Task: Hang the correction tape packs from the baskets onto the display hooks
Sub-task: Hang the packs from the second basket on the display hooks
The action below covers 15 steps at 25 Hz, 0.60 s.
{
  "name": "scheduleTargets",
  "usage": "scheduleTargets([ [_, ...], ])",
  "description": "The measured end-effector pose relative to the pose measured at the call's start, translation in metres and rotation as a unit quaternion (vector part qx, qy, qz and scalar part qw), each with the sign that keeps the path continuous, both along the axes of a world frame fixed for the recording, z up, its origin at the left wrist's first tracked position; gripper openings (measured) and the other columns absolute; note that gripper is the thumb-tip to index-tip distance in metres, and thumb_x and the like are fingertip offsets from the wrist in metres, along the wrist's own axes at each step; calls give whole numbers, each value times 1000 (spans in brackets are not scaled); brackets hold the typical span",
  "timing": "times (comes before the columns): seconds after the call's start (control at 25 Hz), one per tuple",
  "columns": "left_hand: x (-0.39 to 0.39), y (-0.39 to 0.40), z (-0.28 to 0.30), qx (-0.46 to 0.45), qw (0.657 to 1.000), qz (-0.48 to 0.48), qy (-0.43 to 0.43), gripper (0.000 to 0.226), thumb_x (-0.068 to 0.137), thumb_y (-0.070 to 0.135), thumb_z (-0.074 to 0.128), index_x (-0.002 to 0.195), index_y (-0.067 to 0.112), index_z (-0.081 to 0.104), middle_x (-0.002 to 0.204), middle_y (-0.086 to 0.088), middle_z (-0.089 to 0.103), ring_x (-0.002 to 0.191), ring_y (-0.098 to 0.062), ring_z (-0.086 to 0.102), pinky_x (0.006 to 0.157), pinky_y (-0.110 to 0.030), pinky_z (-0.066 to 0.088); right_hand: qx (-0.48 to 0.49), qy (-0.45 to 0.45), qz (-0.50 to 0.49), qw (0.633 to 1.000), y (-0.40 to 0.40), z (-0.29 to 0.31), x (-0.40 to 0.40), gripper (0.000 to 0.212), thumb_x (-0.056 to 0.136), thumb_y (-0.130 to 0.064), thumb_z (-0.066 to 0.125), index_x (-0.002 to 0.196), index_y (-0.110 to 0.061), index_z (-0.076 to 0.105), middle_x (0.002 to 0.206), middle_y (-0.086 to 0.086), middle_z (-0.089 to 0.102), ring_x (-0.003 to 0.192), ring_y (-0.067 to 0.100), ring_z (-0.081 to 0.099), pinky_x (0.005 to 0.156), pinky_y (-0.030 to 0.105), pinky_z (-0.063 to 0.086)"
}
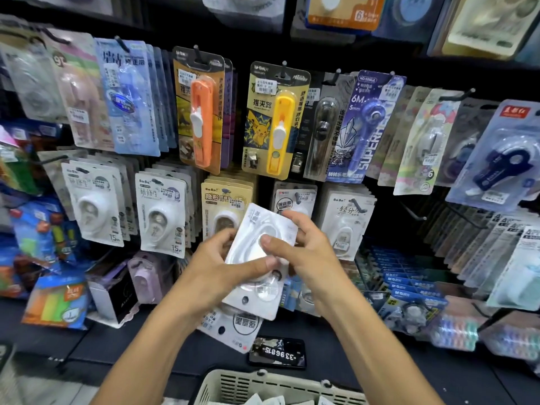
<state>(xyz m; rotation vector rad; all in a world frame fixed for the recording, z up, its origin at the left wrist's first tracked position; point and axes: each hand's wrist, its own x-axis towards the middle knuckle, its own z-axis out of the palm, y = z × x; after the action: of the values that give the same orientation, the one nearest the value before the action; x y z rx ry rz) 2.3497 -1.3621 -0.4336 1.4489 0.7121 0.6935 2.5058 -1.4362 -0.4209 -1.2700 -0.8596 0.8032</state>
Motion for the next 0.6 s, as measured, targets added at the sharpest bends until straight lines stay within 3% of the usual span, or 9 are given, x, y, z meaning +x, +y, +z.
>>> scheduleTargets([
  [0.08,-2,1,0,-37,998,-54,-3,73,54,36,98,121,33,68,105,-2,80,90,-25,79,65,-42,65,-2,63,10,998,0,5,5,56,81,-4,80,130,-19,57,108,5,77,83,17,76,61,25,57],
  [0.2,-9,7,0,-48,996,-76,-10,81,58,10,96,128,35,62,109,2,79,93,-24,78,69,-35,65,-24,64,-4,998,-6,-1,12,52,77,-4,83,120,-13,55,105,10,77,80,23,75,57,32,58],
  [0.32,-17,6,2,42,990,-102,88,82,62,5,95,115,55,56,109,10,75,92,-11,77,71,-33,65,-95,-75,35,992,-22,2,35,46,72,-11,89,104,-13,56,98,9,78,75,20,73,57,30,56],
  [0.4,-19,2,4,94,976,-133,148,86,68,7,93,126,56,53,115,10,72,86,-15,78,70,-39,65,-124,-155,108,974,-30,6,50,43,72,-9,90,103,-12,60,97,7,78,75,14,71,56,23,54],
  [0.52,-20,1,4,89,969,-159,164,92,68,6,93,136,51,51,112,7,74,84,-20,78,66,-40,65,-139,-206,229,941,-36,8,57,44,72,-11,91,108,-24,70,104,5,78,93,25,75,74,33,61],
  [0.6,-21,0,7,83,961,-188,183,91,71,0,89,126,60,50,105,7,76,79,-21,78,60,-37,63,-137,-229,225,937,-39,9,62,43,66,-19,94,103,-29,74,100,6,79,88,29,75,70,37,57],
])
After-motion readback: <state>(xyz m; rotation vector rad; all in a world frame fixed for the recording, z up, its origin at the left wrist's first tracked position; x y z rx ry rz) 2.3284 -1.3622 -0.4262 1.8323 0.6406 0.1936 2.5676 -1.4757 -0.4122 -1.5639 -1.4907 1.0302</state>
